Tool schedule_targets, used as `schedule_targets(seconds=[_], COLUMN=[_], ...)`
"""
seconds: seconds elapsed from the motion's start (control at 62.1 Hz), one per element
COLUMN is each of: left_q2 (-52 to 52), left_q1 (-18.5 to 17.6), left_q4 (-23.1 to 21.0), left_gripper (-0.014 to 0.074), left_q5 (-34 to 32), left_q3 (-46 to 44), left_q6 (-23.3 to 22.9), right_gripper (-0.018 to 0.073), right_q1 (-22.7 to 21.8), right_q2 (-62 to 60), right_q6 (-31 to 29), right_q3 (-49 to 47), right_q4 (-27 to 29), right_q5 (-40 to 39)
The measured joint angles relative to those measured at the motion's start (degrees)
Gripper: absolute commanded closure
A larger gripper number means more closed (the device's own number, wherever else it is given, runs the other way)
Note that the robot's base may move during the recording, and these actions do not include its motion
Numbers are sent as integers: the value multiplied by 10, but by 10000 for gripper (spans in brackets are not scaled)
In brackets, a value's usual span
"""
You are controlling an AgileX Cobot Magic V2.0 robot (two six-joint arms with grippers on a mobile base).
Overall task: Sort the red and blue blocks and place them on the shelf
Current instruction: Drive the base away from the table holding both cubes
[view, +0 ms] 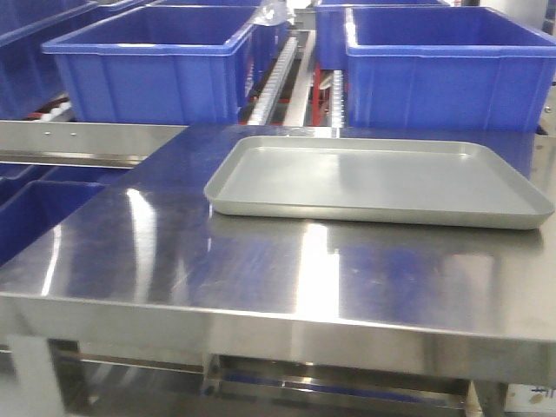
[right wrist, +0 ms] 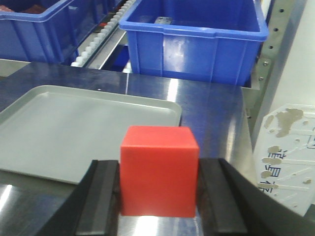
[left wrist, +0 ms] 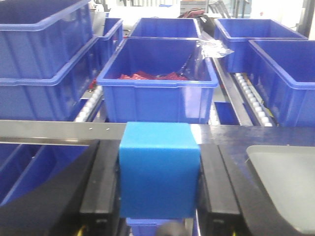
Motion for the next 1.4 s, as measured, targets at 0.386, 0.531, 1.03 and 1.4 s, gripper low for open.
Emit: schedule_targets(seconds=[0.386, 0.531, 1.03, 1.4], left_q2=[0, 0, 0, 0], left_q1=[0, 0, 0, 0], left_q4=[0, 0, 0, 0], left_gripper=[472, 472, 472, 472], left_q5=[0, 0, 0, 0], left_q3=[0, 0, 0, 0], left_q6=[0, 0, 0, 0], right_gripper=[502, 502, 502, 502], right_q1=[0, 0, 0, 0], right_q2=[-1, -1, -1, -1], right_q6=[0, 0, 0, 0], right_q3=[0, 0, 0, 0], right_q4=[0, 0, 0, 0], right_q5=[0, 0, 0, 0])
